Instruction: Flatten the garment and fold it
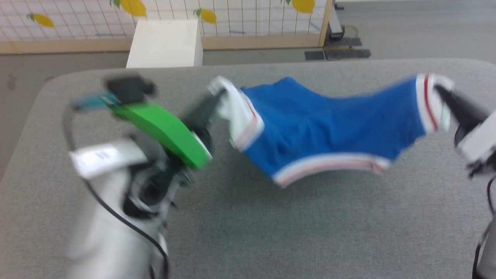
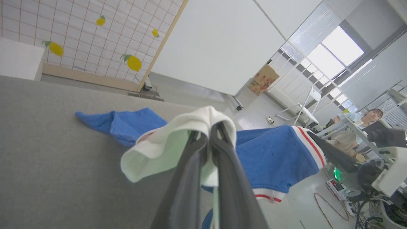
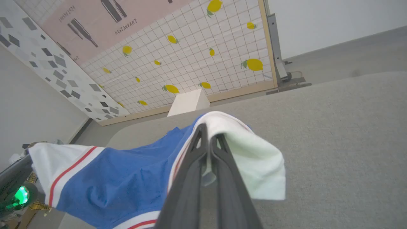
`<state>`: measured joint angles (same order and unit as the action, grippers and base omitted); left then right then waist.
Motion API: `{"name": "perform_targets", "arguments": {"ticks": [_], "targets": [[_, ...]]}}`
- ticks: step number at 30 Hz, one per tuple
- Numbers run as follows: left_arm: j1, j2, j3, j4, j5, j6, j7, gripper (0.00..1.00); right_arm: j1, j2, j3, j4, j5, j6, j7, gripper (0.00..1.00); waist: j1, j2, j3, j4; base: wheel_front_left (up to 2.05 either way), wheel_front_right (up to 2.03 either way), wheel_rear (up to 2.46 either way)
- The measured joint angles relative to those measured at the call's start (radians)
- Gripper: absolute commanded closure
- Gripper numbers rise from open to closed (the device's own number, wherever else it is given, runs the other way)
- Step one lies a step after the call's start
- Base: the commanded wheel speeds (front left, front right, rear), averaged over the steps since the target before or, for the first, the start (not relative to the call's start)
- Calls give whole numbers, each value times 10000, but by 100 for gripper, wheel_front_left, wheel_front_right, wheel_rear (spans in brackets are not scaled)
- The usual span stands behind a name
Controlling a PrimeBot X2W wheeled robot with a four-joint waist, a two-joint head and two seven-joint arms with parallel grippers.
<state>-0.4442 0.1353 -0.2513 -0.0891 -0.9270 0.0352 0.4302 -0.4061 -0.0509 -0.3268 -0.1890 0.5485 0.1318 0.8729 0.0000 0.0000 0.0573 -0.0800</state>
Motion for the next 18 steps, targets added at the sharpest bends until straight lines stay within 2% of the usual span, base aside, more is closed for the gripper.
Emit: {"name": "perform_targets", "arguments": {"ticks": [5, 10, 18], "targets": [[-1691, 558, 920, 65, 155, 205, -125, 100, -1847, -56, -54, 52, 282, 2, 217, 100, 0, 0, -383, -35, 0, 0, 0], [-3180, 851, 1444, 612, 355, 355, -418, 100, -3686, -50, -299, 773, 639, 2, 125, 100, -1, 0, -653, 5, 0, 0, 0], [-4822, 1381, 1835, 2385, 897, 560, -732, 100, -5337, -63, -518, 2429, 12, 0, -493, 100, 0, 0, -473, 69, 0, 0, 0]]}}
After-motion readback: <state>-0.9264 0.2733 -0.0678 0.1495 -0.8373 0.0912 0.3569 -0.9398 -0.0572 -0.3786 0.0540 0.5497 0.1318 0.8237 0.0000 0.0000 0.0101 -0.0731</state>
